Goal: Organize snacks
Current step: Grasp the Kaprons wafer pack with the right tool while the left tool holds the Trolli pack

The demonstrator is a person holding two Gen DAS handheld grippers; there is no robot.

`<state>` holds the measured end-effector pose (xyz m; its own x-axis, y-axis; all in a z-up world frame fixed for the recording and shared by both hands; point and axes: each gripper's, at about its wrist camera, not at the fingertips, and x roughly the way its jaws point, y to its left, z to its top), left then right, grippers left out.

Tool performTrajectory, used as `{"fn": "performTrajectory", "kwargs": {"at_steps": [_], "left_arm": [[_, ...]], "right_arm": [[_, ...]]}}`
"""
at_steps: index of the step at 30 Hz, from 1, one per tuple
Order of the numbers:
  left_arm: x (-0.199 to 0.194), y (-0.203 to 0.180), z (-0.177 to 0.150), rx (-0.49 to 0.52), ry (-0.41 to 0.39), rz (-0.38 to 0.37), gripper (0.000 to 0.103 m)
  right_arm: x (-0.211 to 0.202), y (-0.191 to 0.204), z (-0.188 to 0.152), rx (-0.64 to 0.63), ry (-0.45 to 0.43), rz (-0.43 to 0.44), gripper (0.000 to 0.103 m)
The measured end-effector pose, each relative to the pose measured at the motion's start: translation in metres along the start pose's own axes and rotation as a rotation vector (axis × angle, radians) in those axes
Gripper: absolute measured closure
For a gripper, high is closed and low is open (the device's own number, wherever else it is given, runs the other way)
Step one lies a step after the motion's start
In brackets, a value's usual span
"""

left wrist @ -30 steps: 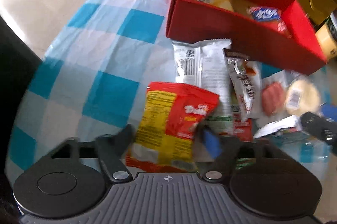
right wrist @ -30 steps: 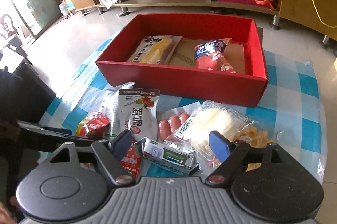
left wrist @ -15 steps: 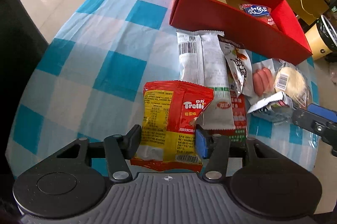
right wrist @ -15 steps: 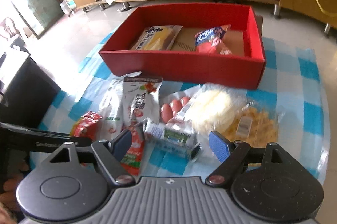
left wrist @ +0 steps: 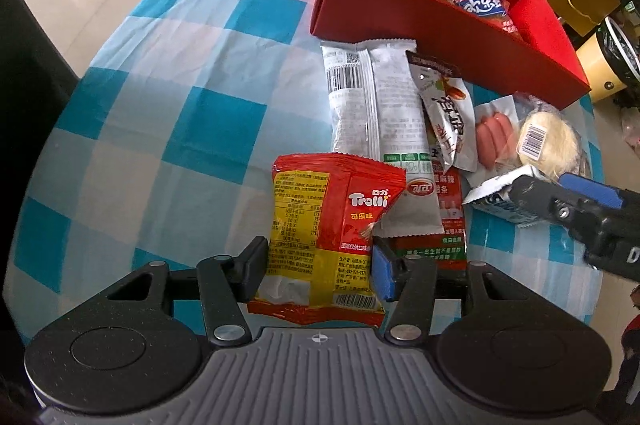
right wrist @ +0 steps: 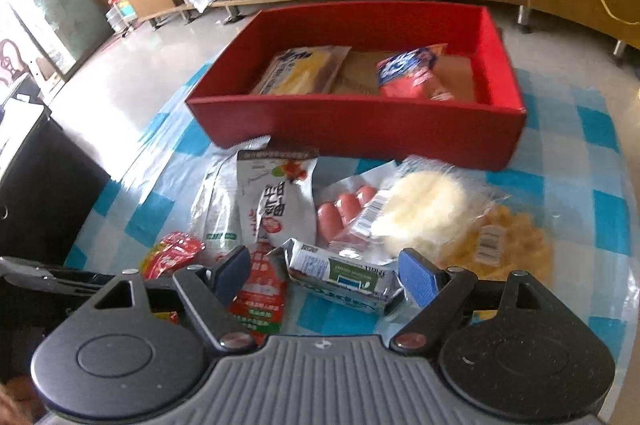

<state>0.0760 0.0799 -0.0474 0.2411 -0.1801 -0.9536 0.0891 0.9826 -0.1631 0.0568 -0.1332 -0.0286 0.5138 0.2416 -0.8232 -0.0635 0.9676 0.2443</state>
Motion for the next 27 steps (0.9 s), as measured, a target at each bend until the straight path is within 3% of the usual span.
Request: {"fn": "performTrajectory", "kwargs": {"at_steps": [2,4,7,13,19,24,27], "left_arm": [[0.002,0.000,0.000,0.002,0.004,0.001,0.042],[0.000,-0.001,0.000,0.006,0.002,0.003,0.042],[-0.001,-0.002,0.000,0.010,-0.001,0.000,0.041],[-0.002,-0.003,0.000,0.015,0.003,-0.013,0.041],[-0.004,-0.001,-0.001,0.007,-0.005,-0.004,0.041],[-0.007,-0.005,-0.002,0.031,-0.021,-0.001,0.042],[-0.007,-0.005,-0.003,0.051,-0.025,-0.002,0.041]], "right_arm": [[0.006,-0.001,-0.005,-0.004,0.016,0.003,0.028],[0.005,-0.002,-0.007,-0.006,0.022,0.004,0.047],[-0.006,-0.006,-0.018,0.018,0.043,0.046,0.054],[-0.017,-0.010,-0.045,0.133,0.122,0.158,0.054],[-0.010,-0.009,-0.036,0.148,0.085,0.101,0.048],[0.013,0.022,-0.025,-0.130,0.099,0.015,0.046],[0.026,0.027,-0.026,-0.255,0.146,0.019,0.036]]}}
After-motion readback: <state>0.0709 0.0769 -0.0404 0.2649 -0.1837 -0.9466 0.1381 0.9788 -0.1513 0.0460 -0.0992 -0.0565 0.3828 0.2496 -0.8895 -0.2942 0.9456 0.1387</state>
